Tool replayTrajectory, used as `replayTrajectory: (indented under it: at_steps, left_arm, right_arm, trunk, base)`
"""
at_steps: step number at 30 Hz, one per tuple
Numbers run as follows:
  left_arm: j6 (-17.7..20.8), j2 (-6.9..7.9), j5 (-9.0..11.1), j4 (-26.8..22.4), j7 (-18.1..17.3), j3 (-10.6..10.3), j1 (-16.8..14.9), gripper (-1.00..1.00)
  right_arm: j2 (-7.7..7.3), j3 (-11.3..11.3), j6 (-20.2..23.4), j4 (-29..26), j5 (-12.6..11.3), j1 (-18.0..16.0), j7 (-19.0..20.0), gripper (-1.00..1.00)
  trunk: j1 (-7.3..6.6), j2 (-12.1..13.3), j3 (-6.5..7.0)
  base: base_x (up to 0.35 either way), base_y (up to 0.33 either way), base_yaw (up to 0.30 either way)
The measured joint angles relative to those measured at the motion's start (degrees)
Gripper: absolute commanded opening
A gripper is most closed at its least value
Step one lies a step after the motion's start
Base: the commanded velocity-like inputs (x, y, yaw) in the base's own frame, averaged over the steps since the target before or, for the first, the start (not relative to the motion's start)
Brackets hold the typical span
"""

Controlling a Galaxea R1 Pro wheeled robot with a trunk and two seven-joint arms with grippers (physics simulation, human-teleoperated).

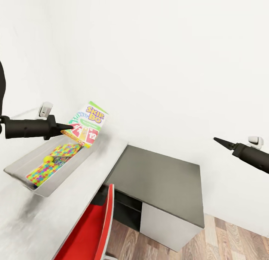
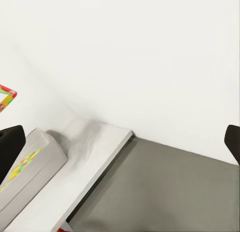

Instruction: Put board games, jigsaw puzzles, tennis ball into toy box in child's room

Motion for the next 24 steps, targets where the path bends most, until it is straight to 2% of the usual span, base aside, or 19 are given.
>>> replayTrajectory:
  at_steps: [9,12,19,20,24]
  left_arm:
    - [0.0,-0.01,0.0,0.0,0.0,0.01,-0.01,-1.0]
    - [-0.03,0.0,0.14,-0.02,-0.03,0.01,-0.01,-1.0]
    - [0.0,0.02,-0.13,-0.03,0.01,0.03,0.0,-1.0]
    - [-0.06,0.34,-0.47,-0.02,0.31,-0.07,-0.32,-1.0]
    - [-1.27,1.64,0.33,-0.24,1.1,-0.06,-0.75,-1.0]
  right_arm:
    - [0.03,0.0,-0.01,0.0,-0.01,0.03,0.03,1.0]
    - [0.05,0.0,0.01,0.02,-0.03,0.03,0.03,1.0]
    - [0.15,0.0,-0.59,0.04,0.01,0.3,0.31,1.0]
    - [0.04,-0.32,-0.7,0.34,-0.06,0.48,0.39,1.0]
    - [-0.02,-1.6,-0.67,0.39,-0.12,0.47,0.47,1.0]
  trunk:
    - [0.01,0.01,0.64]
    - [0.01,0.0,0.84]
    - [0.01,0.01,0.96]
    - [0.02,-0.01,0.97]
    - [0.02,0.0,0.97]
  base:
    - [0.179,-0.16,-0.222]
    - [0.116,0.106,-0.178]
    - [0.144,0.198,-0.039]
    - [0.0,0.0,0.0]
    - [0.0,0.0,0.0]
